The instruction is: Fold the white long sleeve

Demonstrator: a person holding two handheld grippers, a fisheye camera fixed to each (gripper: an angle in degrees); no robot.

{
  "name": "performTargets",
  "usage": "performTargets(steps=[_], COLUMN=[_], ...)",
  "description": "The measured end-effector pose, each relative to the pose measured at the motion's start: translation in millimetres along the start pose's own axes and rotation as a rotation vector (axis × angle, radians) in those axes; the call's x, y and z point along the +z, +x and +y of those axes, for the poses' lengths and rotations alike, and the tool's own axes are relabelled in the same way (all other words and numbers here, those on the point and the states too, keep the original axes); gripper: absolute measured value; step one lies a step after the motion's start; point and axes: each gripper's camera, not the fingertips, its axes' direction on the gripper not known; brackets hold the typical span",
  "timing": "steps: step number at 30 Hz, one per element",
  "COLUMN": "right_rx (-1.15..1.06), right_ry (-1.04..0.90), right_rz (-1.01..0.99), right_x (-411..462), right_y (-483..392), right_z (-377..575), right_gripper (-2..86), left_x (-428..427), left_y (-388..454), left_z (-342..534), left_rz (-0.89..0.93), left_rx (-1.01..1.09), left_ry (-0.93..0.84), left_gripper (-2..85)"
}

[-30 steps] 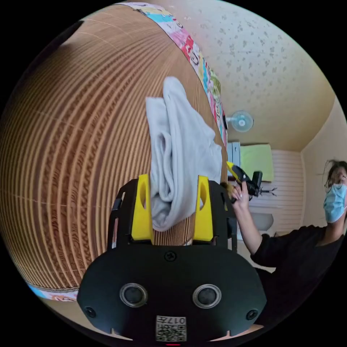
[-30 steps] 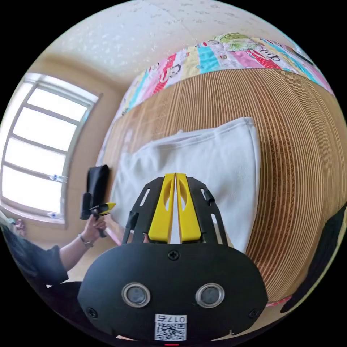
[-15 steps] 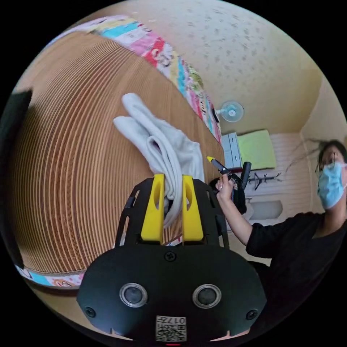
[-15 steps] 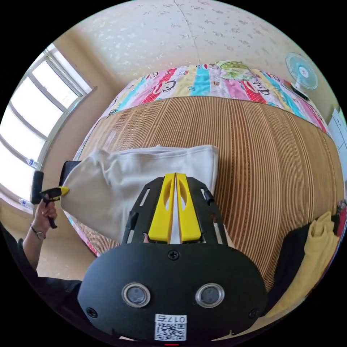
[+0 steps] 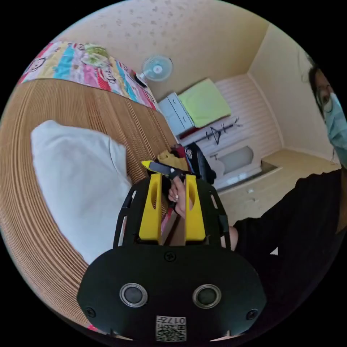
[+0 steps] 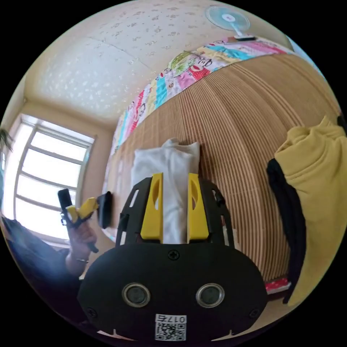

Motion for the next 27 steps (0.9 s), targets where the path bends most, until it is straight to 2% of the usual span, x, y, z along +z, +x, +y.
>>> performTargets(steps=[2, 4, 6, 9, 13, 18, 23, 27], right_rx=[0.057, 0.082, 0.095, 0.061, -0.017, 0.04, 0.013, -0.036], right_ry=[-0.014, -0.076, -0.158, -0.302, -0.382, -0.55, -0.644, -0.685], right_rz=[-0.212, -0.275, -0.282, -0.324, -0.257, -0.411, -0.514, -0.569], right_x=[-1, 7, 19, 41, 54, 87, 107, 138], right_y=[40, 63, 81, 99, 104, 108, 50, -36], right_z=[-11, -20, -27, -36, -44, -48, -18, 9], right_gripper=[14.1, 15.9, 18.8, 22.3, 19.2, 16.5, 13.9, 13.5], left_x=[-23, -48, -57, -39, 21, 22, -51, -168], left_y=[-23, -62, -89, -139, -199, -209, -176, -149], left_z=[13, 28, 36, 36, 28, 29, 60, 107], left_rz=[-0.086, -0.218, -0.268, -0.241, -0.081, -0.043, -0.078, -0.14], left_rx=[-0.088, -0.23, -0.291, -0.351, -0.395, -0.442, -0.428, -0.469], left_ry=[0.068, 0.115, 0.134, 0.067, -0.153, -0.155, -0.093, -0.011], left_gripper=[13.2, 17.2, 19.1, 21.7, 21.7, 16.2, 14.4, 14.3])
